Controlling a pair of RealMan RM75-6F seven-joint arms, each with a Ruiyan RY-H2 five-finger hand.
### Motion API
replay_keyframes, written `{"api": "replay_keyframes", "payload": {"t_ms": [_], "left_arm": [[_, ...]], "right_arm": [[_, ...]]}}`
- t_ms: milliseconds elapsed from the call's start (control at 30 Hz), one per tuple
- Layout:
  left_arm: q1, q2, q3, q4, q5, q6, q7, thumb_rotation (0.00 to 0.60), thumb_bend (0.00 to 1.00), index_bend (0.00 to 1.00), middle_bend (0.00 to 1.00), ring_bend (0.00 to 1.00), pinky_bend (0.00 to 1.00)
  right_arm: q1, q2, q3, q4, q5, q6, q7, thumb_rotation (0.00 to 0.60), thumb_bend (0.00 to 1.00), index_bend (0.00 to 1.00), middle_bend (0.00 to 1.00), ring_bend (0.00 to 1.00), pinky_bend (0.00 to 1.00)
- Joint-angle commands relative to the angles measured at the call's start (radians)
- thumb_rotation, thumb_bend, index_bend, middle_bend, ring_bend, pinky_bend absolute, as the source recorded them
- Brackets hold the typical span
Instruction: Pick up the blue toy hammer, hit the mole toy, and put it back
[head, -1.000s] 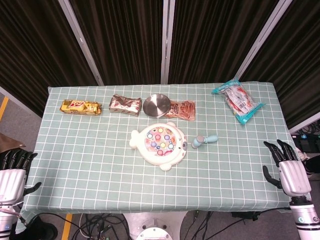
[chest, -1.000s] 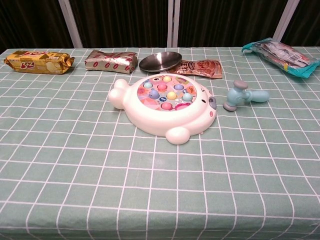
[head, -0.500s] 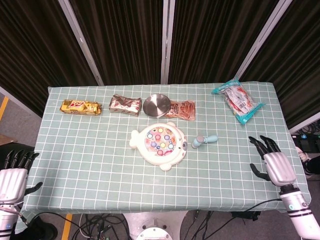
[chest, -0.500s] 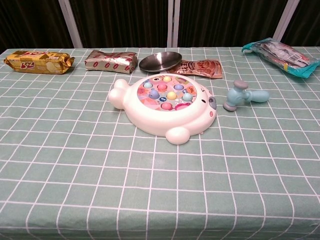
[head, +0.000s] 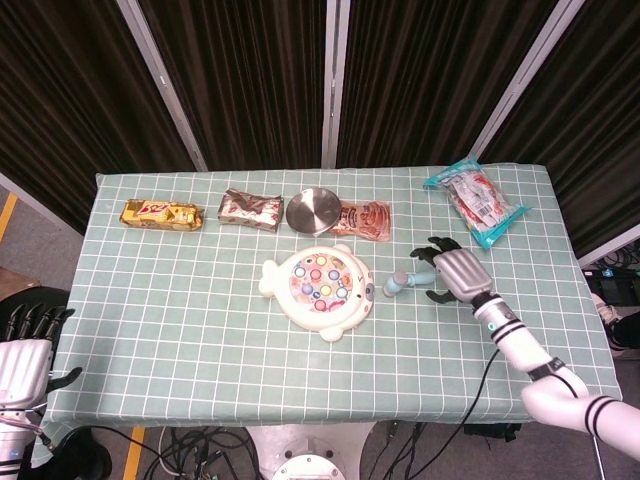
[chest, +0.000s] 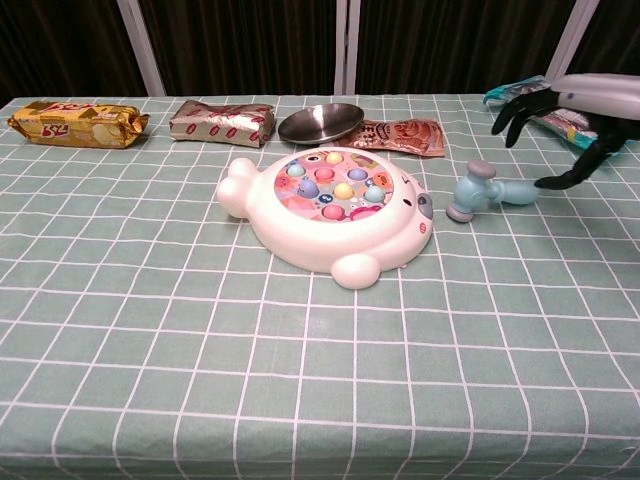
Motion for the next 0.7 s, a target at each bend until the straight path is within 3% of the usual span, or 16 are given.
{"api": "replay_keyframes", "payload": {"t_ms": [33,433,700], "left_arm": [[0.001,-0.001,0.001,0.003,-0.003,-0.002,-0.003,0.6,0.03,0.19,0.16,0.07,0.01],[0.002,-0.006,0.002,0.016,-0.005,-0.004,-0.014,0.6,0.03,0.19,0.16,0.07,0.01],[0.005,-0.007,0.001,0.02,-0.008,0.0,-0.018,0.6,0.03,0.19,0.16,0.07,0.01]], "right_arm": [[0.053,-0.071,-0.002,0.085,0.016,-0.066,0.011,0.6,0.16,0.29,0.33,0.12,0.15],[0.08,-0.151,-0.043,0.196,-0.009,-0.049,0.082,0.6,0.23,0.44,0.42,0.24,0.23],[0.084,-0.177,-0.063,0.242,-0.023,-0.025,0.126,0.6,0.26,0.47,0.46,0.29,0.28]]}}
